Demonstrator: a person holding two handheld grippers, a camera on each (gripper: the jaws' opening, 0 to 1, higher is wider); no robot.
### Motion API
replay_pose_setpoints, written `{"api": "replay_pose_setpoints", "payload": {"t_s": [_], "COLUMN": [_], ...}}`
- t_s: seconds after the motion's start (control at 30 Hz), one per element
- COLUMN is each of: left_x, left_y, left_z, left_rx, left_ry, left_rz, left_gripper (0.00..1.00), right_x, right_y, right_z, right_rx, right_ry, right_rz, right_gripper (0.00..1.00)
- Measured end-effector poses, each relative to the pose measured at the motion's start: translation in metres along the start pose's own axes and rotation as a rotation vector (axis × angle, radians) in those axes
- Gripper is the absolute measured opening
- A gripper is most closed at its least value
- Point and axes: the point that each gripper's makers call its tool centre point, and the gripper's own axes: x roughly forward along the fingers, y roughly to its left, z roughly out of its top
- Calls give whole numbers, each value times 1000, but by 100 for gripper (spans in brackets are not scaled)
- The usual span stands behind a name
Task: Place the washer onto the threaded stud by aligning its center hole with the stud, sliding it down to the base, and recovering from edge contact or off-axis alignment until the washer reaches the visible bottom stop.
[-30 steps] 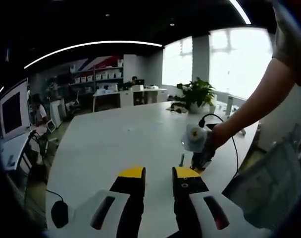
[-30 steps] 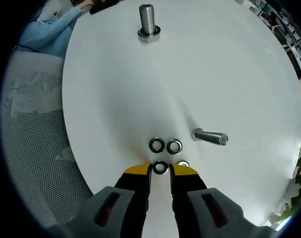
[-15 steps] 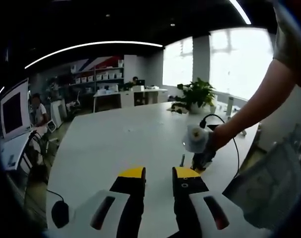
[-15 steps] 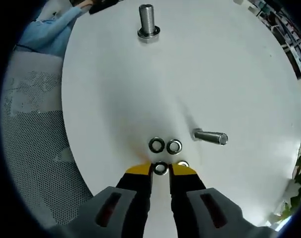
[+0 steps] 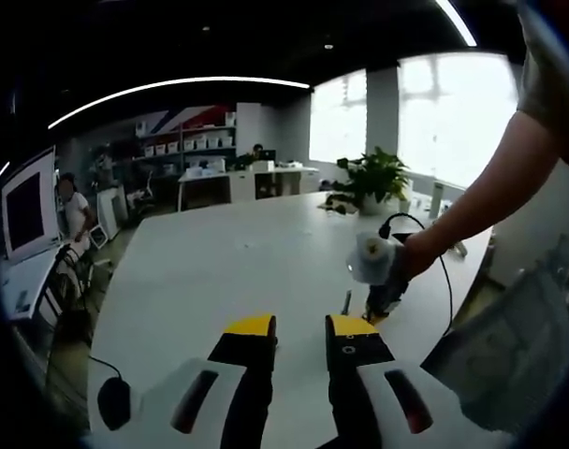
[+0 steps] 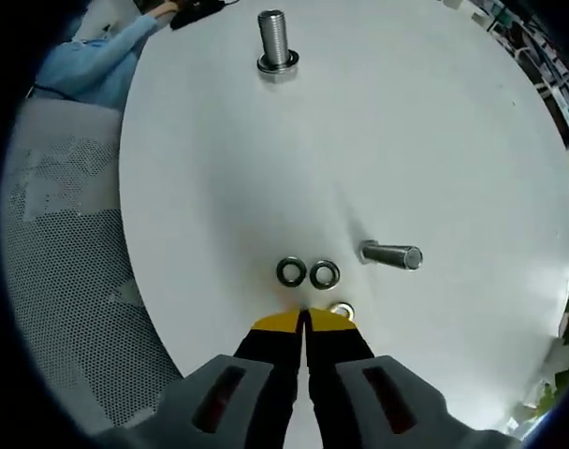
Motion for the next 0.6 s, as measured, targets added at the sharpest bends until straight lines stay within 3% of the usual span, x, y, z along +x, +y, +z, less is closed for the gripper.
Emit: {"api": "replay_pose_setpoints", "payload": {"t_s": [0.3, 0.6], "left_x": [0, 2], "left_y": [0, -1], "left_z": [-2, -4], "left_rx": [-6, -5], "left_ry": [7, 23], "left_rz": [-1, -8], "left_gripper": [19, 19], "right_x": [2, 3], "right_y": [2, 2], "right_z": [-1, 0], "right_rx": [21, 42], "right_ry": [-30, -6], "right_rz": [13, 33], "right_gripper": [4, 4]}}
